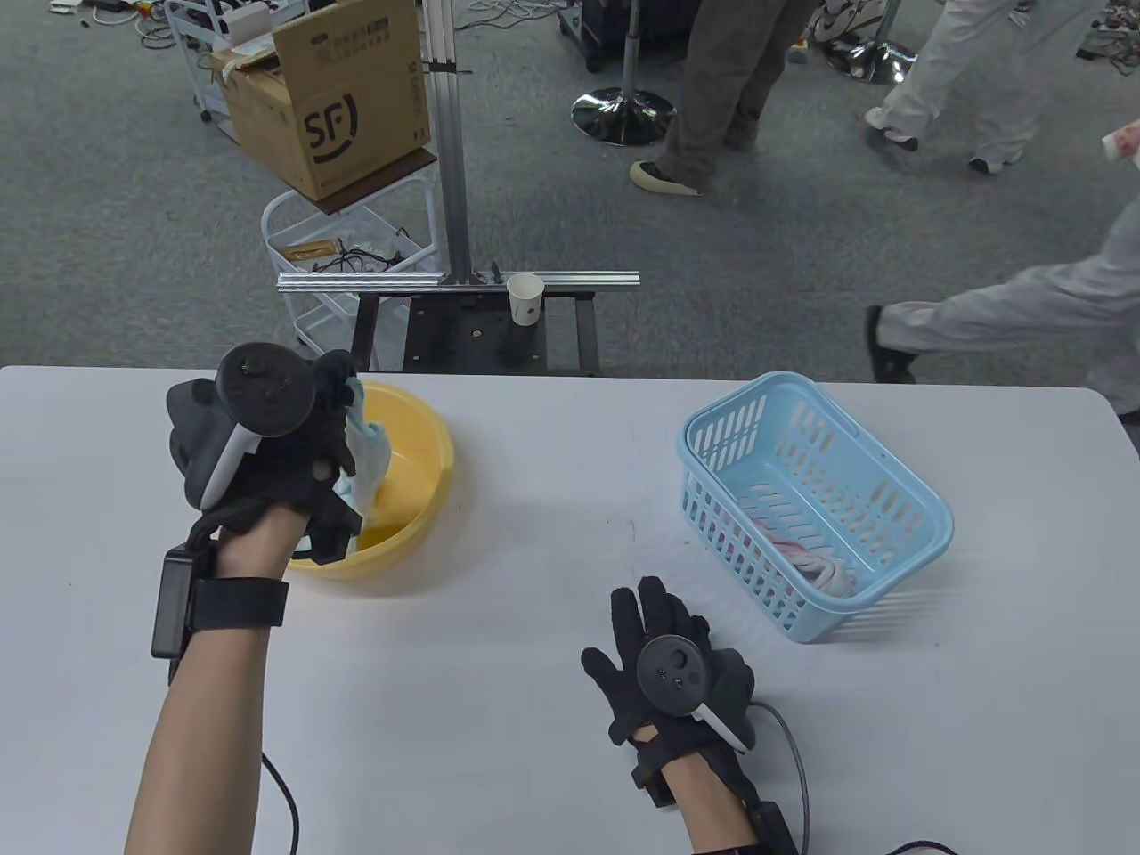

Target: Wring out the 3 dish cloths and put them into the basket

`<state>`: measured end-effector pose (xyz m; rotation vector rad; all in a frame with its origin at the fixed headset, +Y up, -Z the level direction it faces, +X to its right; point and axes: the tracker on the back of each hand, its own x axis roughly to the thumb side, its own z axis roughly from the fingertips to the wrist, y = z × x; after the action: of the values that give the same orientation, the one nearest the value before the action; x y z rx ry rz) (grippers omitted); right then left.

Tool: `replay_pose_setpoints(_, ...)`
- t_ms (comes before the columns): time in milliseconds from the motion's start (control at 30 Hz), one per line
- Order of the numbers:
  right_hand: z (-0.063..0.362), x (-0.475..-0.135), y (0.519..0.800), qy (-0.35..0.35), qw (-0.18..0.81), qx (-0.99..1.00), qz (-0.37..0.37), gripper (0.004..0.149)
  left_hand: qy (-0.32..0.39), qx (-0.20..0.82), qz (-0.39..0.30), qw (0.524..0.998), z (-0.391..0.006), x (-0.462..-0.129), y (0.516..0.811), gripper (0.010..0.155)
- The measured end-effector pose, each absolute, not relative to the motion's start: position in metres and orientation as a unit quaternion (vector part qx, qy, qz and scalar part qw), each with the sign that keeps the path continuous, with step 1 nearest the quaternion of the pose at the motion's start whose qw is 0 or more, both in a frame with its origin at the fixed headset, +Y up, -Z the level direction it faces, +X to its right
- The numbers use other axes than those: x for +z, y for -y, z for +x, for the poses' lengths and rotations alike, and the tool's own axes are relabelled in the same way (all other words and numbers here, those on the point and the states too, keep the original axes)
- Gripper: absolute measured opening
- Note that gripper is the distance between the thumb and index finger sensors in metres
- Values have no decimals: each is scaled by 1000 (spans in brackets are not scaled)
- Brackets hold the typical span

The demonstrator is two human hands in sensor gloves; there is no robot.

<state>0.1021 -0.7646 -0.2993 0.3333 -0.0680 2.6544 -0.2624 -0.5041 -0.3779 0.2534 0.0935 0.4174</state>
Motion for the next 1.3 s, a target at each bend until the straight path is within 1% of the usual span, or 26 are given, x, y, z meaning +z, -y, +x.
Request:
replay_pose_setpoints(167, 100, -299, 764, 29, 235, 963, 127, 78, -7, 222, 157, 962, -251, -350, 475, 48)
replay_pose_setpoints(400, 93, -296, 761, 41, 244, 958, 146, 79, 41, 218, 193, 956, -233, -313, 443, 48)
replay_pose_setpoints(633, 88, -292, 755, 78, 256, 949, 169, 82, 86, 210, 207, 952, -214, -287, 435, 48)
replay_pose_setpoints(700, 86, -291, 752, 94, 263, 944, 178, 83, 98, 207, 200, 953, -207, -281, 437, 47)
replay_pose_setpoints(733, 85, -290, 750, 115, 269, 937, 189, 82, 105, 208, 194, 953, -202, -279, 440, 47)
replay_pose_setpoints(833, 85, -287, 746, 139, 281, 928, 200, 83, 122, 206, 185, 953, -190, -273, 452, 47)
replay_pose_setpoints(933, 86, -283, 739, 183, 309, 908, 214, 85, 147, 205, 165, 953, -174, -270, 465, 47)
replay_pose_setpoints(1033, 84, -276, 730, 253, 338, 873, 243, 86, 178, 200, 148, 952, -157, -265, 475, 47)
replay_pose_setpoints(1100, 82, -273, 725, 281, 347, 858, 254, 87, 197, 204, 139, 949, -146, -261, 480, 47)
replay_pose_setpoints(1300, 88, -271, 719, 293, 395, 839, 232, 93, 264, 213, 109, 934, -116, -246, 498, 47)
